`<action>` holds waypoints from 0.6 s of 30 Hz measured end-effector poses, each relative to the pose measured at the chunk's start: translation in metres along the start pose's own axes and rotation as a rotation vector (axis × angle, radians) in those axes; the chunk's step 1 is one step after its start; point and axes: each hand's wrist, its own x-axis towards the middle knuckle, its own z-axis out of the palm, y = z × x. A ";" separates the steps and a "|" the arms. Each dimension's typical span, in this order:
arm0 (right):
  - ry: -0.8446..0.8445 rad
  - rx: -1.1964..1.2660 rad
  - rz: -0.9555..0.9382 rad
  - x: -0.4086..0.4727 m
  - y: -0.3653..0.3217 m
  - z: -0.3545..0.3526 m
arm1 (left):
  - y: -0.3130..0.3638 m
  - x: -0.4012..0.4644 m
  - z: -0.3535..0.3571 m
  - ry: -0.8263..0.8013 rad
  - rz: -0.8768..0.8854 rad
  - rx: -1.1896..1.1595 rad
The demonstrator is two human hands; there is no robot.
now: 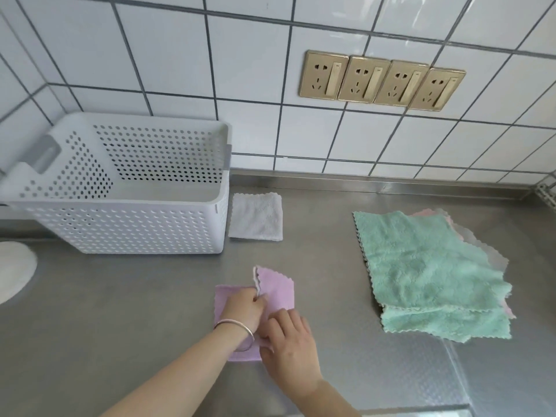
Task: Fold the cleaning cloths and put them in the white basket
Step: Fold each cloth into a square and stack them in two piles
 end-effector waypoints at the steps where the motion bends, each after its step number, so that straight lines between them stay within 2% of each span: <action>1: -0.024 -0.003 -0.014 -0.001 -0.002 0.005 | -0.010 0.001 -0.005 0.015 -0.033 -0.001; 7: -0.348 -0.060 0.084 -0.016 -0.003 0.031 | -0.060 0.006 -0.015 0.052 -0.194 -0.153; 11: -0.507 -0.083 0.135 -0.020 -0.004 0.040 | -0.072 -0.001 -0.013 0.225 -0.305 -0.311; 14: -0.571 -0.099 0.132 -0.023 -0.004 0.045 | -0.077 -0.003 -0.010 0.280 -0.284 -0.340; 18: -0.572 -0.099 0.126 -0.023 -0.005 0.047 | -0.076 -0.001 -0.006 0.351 -0.285 -0.291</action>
